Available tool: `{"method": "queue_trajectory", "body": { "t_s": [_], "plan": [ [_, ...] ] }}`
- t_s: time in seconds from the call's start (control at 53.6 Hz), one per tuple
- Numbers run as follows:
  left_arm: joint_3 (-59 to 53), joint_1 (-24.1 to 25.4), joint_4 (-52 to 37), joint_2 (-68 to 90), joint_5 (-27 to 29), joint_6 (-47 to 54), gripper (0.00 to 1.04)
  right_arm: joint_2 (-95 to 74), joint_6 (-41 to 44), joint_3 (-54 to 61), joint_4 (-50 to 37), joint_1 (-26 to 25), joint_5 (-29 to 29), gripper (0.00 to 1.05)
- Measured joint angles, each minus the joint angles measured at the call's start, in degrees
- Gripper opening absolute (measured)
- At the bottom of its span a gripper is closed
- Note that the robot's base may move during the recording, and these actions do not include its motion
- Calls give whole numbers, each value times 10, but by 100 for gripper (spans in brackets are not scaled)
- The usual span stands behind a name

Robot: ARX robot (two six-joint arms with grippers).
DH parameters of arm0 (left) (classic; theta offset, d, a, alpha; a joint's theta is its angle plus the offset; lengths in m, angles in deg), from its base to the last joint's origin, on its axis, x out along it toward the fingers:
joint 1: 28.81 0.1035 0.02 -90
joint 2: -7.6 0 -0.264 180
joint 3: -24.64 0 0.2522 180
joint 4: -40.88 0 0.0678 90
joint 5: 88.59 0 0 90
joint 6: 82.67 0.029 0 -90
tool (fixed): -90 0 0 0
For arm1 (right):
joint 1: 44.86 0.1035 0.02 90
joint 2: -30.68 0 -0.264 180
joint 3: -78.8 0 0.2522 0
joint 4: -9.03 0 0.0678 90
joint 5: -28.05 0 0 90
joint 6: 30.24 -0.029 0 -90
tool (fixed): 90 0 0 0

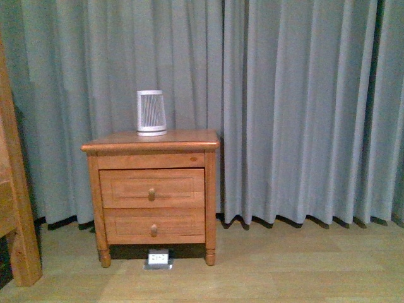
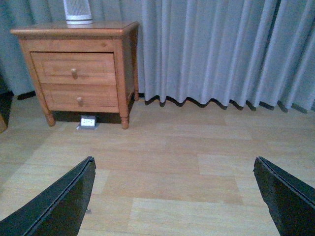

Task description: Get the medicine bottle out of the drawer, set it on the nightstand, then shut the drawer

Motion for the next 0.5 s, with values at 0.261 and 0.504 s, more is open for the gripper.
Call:
{"method": "queue_trajectory", "body": {
  "t_s": [0.261, 0.504],
  "plan": [
    [0, 0, 0, 0, 0, 0, 98, 0, 0, 0, 0, 0, 0, 98],
    [0, 0, 0, 0, 0, 0, 98, 0, 0, 0, 0, 0, 0, 98]
  ]
}}
